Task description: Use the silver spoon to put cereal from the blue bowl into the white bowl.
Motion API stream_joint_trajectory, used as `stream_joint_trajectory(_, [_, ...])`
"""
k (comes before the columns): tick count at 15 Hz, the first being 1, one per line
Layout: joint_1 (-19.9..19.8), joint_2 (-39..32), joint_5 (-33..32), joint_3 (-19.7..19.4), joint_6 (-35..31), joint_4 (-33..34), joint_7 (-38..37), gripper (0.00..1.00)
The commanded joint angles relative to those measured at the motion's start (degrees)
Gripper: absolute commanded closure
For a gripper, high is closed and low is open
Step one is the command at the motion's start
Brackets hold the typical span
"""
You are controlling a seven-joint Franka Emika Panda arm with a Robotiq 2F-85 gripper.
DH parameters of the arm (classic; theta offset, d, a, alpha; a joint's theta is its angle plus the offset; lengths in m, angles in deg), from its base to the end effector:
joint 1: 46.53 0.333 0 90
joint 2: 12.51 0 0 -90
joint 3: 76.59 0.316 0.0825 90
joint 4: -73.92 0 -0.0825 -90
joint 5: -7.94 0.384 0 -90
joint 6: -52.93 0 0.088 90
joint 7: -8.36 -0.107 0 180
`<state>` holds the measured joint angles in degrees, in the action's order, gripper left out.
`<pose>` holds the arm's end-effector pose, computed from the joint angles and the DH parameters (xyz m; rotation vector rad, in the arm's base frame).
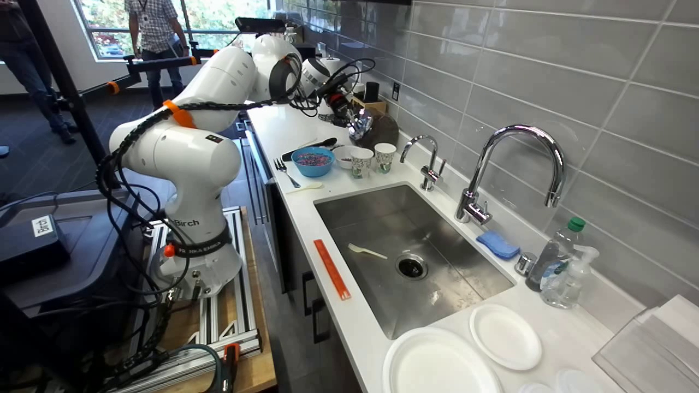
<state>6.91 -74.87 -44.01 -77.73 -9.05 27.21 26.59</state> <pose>0.5123 0.4986 0.2729 1.6442 1.0663 -0.5016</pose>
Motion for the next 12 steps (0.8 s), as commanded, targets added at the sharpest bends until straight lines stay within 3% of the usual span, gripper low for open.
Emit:
stream_joint_trajectory(1, [1.73,-3.01,-2.67,-1.87,2.63,3.81,2.98,0.97])
stream_joint_trajectory(8, [3.56,-4.29,-5.85,-4.25,2.4,3.86,5.1,0.97])
stream_joint_trajectory(12, [3.27,-3.88,-9.53,-2.69,2.13,2.49,5.48,0.97])
